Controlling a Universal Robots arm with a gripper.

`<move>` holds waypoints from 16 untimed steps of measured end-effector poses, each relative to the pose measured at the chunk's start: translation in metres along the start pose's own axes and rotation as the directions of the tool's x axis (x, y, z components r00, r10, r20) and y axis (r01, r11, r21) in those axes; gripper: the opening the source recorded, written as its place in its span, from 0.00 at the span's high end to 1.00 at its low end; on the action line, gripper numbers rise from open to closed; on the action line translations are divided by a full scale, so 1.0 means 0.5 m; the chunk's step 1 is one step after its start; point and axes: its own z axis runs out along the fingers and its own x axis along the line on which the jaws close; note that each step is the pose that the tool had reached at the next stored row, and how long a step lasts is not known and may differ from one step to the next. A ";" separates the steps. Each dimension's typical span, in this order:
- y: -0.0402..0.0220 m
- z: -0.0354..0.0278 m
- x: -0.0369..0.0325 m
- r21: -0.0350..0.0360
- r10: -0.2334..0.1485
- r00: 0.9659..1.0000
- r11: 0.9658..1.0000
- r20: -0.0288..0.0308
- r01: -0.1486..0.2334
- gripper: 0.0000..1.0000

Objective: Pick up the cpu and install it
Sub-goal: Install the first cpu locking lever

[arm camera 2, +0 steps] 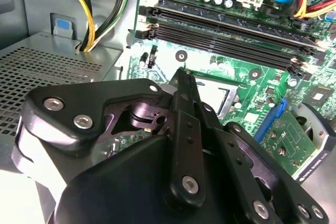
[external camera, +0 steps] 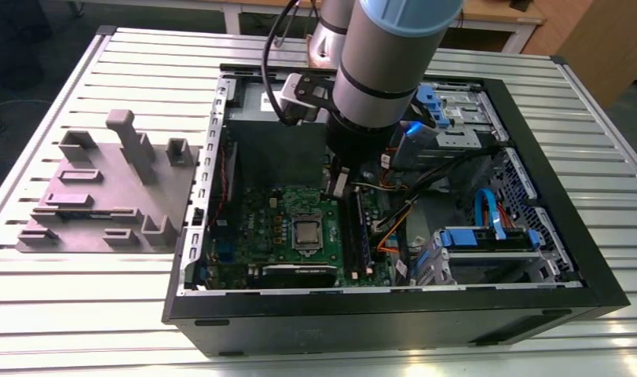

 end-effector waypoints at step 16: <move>-0.002 0.000 0.007 0.000 -0.011 1.000 1.000 -0.003 0.011 0.90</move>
